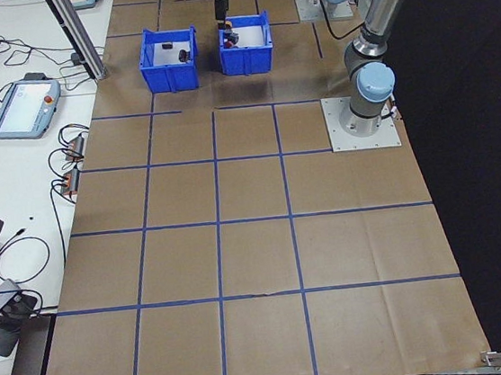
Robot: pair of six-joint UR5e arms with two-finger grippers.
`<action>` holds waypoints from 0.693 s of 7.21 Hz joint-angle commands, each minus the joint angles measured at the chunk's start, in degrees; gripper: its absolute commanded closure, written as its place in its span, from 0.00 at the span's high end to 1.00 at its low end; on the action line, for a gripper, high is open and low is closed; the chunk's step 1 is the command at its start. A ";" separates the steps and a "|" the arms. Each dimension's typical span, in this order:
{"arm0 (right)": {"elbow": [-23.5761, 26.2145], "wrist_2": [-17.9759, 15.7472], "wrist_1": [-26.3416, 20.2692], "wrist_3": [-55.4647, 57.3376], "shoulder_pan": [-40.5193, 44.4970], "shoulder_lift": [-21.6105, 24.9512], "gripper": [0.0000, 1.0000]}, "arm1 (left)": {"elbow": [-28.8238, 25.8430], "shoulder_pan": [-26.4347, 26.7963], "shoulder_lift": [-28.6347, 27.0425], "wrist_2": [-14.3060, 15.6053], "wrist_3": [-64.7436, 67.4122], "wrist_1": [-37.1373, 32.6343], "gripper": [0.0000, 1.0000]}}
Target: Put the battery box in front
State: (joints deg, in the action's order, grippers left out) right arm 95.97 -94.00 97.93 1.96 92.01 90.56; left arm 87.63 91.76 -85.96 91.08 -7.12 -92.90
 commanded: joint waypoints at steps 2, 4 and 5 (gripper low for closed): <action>-0.35 2.32 -3.10 6.38 -1.49 1.01 1.00 | 0.00 0.00 0.00 -0.03 0.00 0.00 1.00; 0.00 2.50 -3.01 6.65 -1.57 1.81 1.00 | 0.00 0.00 0.00 0.06 0.00 0.00 1.00; 0.00 2.50 -3.01 6.65 -1.57 1.98 1.00 | 0.00 -0.09 0.00 -0.03 0.00 0.00 1.00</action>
